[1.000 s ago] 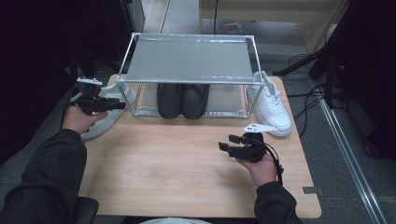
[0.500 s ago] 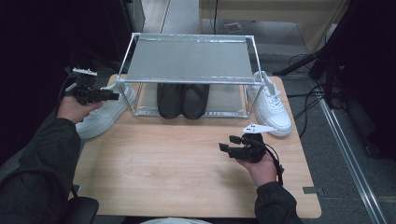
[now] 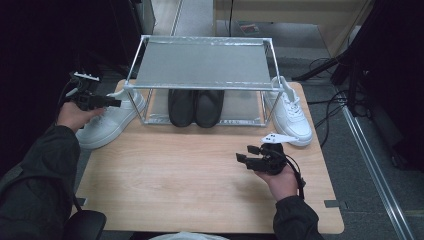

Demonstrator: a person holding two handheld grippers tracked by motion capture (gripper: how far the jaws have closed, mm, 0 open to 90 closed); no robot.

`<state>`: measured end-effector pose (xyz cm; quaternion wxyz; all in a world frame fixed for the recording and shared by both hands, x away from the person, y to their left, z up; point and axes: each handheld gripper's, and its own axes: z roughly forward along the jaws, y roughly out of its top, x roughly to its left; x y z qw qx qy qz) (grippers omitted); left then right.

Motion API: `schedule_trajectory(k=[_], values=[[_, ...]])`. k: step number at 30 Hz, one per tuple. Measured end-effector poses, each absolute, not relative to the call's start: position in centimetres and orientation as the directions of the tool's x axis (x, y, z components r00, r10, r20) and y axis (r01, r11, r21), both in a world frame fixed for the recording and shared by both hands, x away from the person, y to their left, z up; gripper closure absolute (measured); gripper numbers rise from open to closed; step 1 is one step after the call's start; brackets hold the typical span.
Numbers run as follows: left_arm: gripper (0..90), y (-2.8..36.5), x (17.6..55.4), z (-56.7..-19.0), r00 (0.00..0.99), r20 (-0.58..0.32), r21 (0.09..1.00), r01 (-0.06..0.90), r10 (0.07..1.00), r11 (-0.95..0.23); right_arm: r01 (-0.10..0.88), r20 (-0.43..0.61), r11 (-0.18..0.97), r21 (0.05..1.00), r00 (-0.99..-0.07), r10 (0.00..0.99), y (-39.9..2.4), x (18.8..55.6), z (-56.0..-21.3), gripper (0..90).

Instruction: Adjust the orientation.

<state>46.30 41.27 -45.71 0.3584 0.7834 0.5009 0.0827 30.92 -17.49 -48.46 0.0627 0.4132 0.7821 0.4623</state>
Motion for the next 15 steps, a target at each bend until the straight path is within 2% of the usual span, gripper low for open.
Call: schedule_trajectory(k=[2, 5, 8, 11, 15], values=[[61.7, 40.8, 46.3, -46.6, 0.500, -0.229, 0.634, 0.728, 0.835, -0.262, 0.589, 0.287, 0.224, 0.776, -0.647, 0.707, -17.7, 30.9, -48.4, 42.0], [63.8, 40.7, 46.3, -47.0, 0.496, -0.212, 0.636, 0.724, 0.842, -0.267, 0.593, 0.289, 0.220, 0.774, -0.641, 0.711, -17.8, 30.9, -48.4, 42.0], [70.7, 41.1, 46.3, -47.2, 0.489, -0.252, 0.639, 0.732, 0.835, -0.236, 0.588, 0.284, 0.224, 0.777, -0.645, 0.709, -17.8, 30.8, -48.4, 42.0], [77.1, 41.0, 46.3, -46.9, 0.493, -0.246, 0.633, 0.734, 0.835, -0.247, 0.585, 0.281, 0.225, 0.779, -0.646, 0.709, -17.7, 30.8, -48.3, 42.0], [81.1, 40.8, 46.4, -46.5, 0.494, -0.246, 0.607, 0.749, 0.834, -0.265, 0.584, 0.278, 0.228, 0.779, -0.648, 0.709, -17.8, 30.8, -48.4, 42.1]])
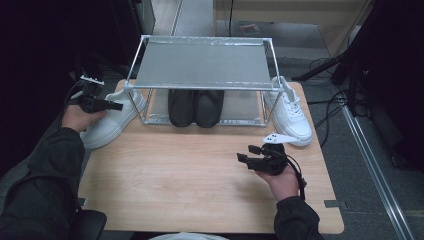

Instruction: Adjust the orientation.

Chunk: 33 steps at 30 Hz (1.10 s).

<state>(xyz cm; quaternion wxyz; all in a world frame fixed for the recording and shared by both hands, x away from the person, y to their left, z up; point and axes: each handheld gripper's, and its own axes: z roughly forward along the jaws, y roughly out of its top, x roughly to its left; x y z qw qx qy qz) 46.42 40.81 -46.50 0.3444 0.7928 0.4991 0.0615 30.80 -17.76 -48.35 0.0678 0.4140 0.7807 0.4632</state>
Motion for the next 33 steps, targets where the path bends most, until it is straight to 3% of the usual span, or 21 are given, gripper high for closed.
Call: schedule_trajectory(k=[14, 33], values=[[83.5, 42.9, 44.8, -42.6, 0.439, -0.291, 0.599, 0.776, 0.850, -0.196, 0.585, 0.286, 0.224, 0.780, -0.650, 0.704, -17.7, 30.8, -48.3, 42.1], [83.4, 41.3, 37.8, -41.6, 0.442, -0.298, 0.580, 0.788, 0.846, -0.207, 0.561, 0.308, 0.221, 0.797, -0.694, 0.651, -15.8, 31.7, -47.7, 41.7]])
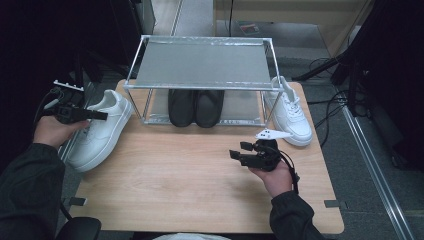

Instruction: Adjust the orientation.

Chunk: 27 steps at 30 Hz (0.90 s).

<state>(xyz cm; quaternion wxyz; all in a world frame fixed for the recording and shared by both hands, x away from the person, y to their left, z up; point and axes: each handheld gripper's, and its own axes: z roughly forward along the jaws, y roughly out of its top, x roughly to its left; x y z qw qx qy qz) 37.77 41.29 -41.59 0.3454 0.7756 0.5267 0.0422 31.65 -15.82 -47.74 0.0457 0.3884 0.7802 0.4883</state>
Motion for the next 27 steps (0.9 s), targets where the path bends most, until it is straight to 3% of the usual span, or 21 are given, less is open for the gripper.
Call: schedule_trajectory(k=[11, 27], values=[[83.2, 39.3, 33.6, -41.4, 0.499, -0.330, 0.601, 0.766, 0.801, -0.229, 0.546, 0.306, 0.241, 0.803, -0.724, 0.618, -14.5, 32.5, -47.3, 41.7], [83.2, 33.3, 31.7, -40.8, 0.591, -0.352, 0.630, 0.723, 0.725, -0.284, 0.531, 0.282, 0.263, 0.805, -0.733, 0.619, -14.2, 32.6, -47.2, 41.8]])
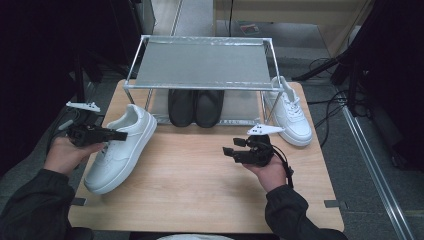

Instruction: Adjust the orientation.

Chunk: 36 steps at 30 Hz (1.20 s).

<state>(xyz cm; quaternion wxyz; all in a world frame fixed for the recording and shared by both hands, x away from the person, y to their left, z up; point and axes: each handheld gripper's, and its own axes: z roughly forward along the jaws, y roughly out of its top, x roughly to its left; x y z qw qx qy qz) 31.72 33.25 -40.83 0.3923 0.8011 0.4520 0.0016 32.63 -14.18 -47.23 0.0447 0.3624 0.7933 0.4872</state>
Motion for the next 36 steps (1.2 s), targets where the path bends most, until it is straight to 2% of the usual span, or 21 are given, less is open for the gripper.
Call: schedule_trajectory(k=[15, 24, 36], values=[[83.1, 25.8, 33.2, -41.7, 0.671, -0.368, 0.609, 0.697, 0.644, -0.378, 0.529, 0.284, 0.262, 0.807, -0.738, 0.612, -14.1, 32.5, -47.2, 41.7], [82.9, 20.6, 33.6, -42.3, 0.723, -0.342, 0.583, 0.664, 0.600, -0.468, 0.525, 0.278, 0.264, 0.809, -0.738, 0.615, -14.3, 32.1, -47.1, 41.8], [82.8, 13.8, 33.3, -44.8, 0.780, -0.362, 0.558, 0.620, 0.510, -0.552, 0.531, 0.273, 0.253, 0.809, -0.720, 0.638, -15.0, 31.5, -47.3, 41.7]])
